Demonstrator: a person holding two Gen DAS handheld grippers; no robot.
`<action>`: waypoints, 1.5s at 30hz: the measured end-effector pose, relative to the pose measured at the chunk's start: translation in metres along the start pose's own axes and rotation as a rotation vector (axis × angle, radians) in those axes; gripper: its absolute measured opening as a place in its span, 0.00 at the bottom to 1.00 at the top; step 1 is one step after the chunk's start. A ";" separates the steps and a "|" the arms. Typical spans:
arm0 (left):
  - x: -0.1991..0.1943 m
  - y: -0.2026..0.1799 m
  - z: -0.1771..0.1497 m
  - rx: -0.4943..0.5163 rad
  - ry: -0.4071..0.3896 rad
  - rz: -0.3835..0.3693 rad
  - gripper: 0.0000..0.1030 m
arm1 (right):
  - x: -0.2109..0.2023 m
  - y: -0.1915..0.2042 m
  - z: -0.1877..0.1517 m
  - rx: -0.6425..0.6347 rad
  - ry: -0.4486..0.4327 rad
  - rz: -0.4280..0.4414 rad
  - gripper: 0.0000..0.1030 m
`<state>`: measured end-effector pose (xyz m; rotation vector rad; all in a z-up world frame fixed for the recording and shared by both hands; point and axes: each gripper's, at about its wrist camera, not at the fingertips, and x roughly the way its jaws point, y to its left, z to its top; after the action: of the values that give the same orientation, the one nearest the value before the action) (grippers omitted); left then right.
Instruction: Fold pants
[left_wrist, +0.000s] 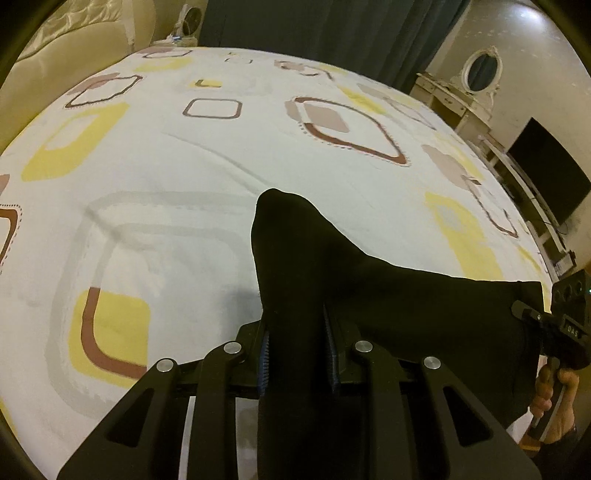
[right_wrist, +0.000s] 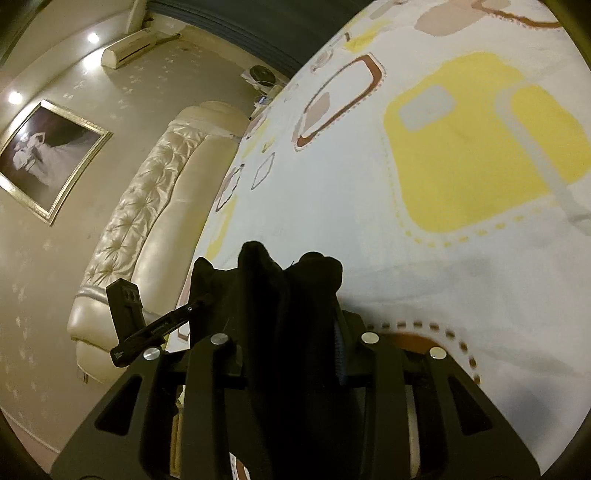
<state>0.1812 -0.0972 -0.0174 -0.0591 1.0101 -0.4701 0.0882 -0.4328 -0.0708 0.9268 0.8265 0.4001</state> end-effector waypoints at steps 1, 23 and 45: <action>0.005 0.001 0.001 0.000 0.010 0.008 0.24 | 0.003 -0.003 0.001 0.006 0.003 -0.007 0.30; 0.036 0.010 -0.010 -0.003 0.048 0.027 0.31 | 0.019 -0.049 -0.005 0.165 0.018 0.017 0.31; -0.027 0.066 -0.047 -0.201 0.032 -0.218 0.81 | -0.061 -0.042 -0.032 0.220 -0.065 0.028 0.71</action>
<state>0.1536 -0.0193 -0.0382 -0.3458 1.0849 -0.5682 0.0227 -0.4772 -0.0888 1.1514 0.8088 0.3053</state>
